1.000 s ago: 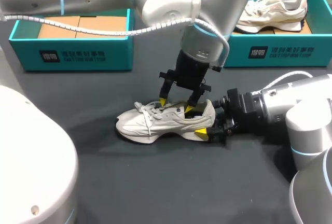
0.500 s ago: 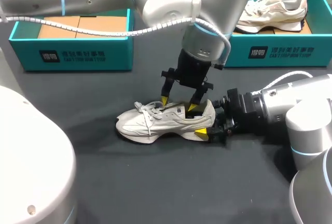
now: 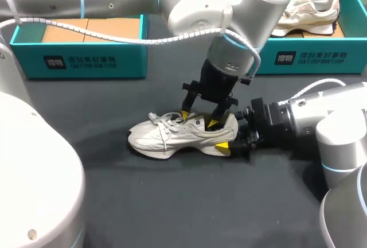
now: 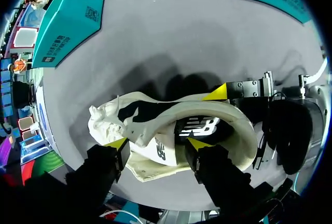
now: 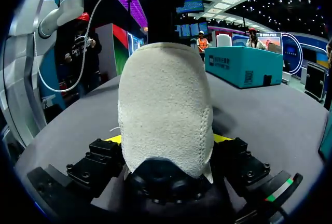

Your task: Take the shoe out of the shoebox, open the shoe tongue, remove and reinsert the insole, then place the shoe into the shoebox

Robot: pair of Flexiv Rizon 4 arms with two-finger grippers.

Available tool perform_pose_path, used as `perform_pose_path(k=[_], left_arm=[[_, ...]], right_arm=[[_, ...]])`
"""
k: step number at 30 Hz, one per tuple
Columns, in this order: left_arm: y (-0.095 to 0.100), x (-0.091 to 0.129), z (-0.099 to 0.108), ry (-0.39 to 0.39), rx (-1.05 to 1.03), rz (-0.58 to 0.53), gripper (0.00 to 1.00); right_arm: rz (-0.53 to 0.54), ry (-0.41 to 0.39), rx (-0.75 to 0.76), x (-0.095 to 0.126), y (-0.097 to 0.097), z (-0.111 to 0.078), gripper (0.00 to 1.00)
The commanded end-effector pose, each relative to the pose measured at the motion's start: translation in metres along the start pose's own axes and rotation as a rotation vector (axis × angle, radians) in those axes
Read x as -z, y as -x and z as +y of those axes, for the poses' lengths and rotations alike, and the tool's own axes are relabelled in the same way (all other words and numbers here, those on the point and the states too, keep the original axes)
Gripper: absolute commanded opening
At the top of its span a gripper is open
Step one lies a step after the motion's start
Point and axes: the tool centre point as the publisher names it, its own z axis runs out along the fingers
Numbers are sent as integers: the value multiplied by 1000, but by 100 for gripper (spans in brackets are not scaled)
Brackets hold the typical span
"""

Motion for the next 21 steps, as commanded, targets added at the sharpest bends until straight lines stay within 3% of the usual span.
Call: perform_pose_path(k=[1, 9, 15, 21], left_arm=[[-6, -4, -2, 13, 0, -31, 65], [11, -12, 7, 44, -3, -88, 61], [22, -8, 15, 55, -7, -100, 50], [32, -7, 16, 61, 2, -101, 49]], right_arm=[[1, -4, -1, -5, 0, -1, 0], [1, -4, -1, -5, 0, -1, 0], [1, -4, -1, -5, 0, -1, 0], [1, -4, -1, -5, 0, -1, 0]])
